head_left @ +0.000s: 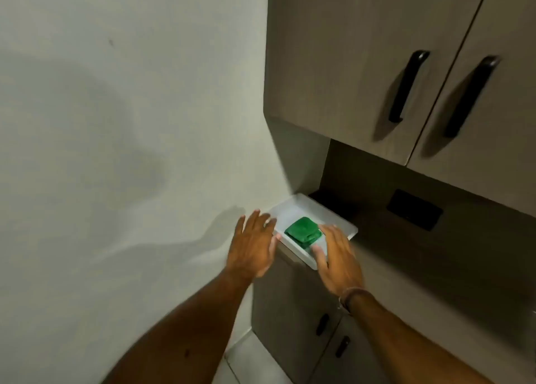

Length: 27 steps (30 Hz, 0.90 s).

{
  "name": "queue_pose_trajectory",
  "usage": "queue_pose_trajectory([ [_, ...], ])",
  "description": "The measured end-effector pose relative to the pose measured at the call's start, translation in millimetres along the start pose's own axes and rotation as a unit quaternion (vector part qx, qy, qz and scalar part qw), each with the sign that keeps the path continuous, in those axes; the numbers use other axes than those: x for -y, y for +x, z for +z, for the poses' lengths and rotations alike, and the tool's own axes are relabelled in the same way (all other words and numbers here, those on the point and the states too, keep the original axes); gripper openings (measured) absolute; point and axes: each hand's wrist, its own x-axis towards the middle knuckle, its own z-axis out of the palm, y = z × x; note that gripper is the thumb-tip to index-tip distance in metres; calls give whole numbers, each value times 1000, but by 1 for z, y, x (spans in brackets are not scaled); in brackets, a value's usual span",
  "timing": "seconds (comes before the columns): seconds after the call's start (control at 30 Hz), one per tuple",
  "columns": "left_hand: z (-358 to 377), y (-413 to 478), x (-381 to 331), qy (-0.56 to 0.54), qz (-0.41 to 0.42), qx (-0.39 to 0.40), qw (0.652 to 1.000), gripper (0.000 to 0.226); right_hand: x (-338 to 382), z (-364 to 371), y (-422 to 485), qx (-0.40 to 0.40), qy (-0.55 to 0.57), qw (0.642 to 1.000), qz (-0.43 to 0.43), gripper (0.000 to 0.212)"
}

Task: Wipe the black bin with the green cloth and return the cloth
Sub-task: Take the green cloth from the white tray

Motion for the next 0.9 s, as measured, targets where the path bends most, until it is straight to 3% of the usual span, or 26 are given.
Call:
queue_pose_trajectory([
  [0.1,44,40,-9,-21,-31,85,996,54,-50,21,31,39,10,999,36,36],
  [0.27,112,118,-19,24,-76,142,987,61,-99,56,115,84,21,994,64,22],
  [0.4,153,162,-22,61,-138,216,965,71,-114,88,166,182,-1,980,76,24],
  [0.6,183,189,-24,76,-189,330,922,77,-122,128,203,289,-68,952,75,48],
  [0.77,183,199,-25,68,-178,270,944,72,-127,133,209,245,7,963,111,61],
  [0.87,156,190,-32,-16,-154,155,976,50,-127,112,208,219,62,968,105,77],
  [0.9,144,180,-34,-75,-153,114,979,46,-122,100,201,218,129,963,91,83],
])
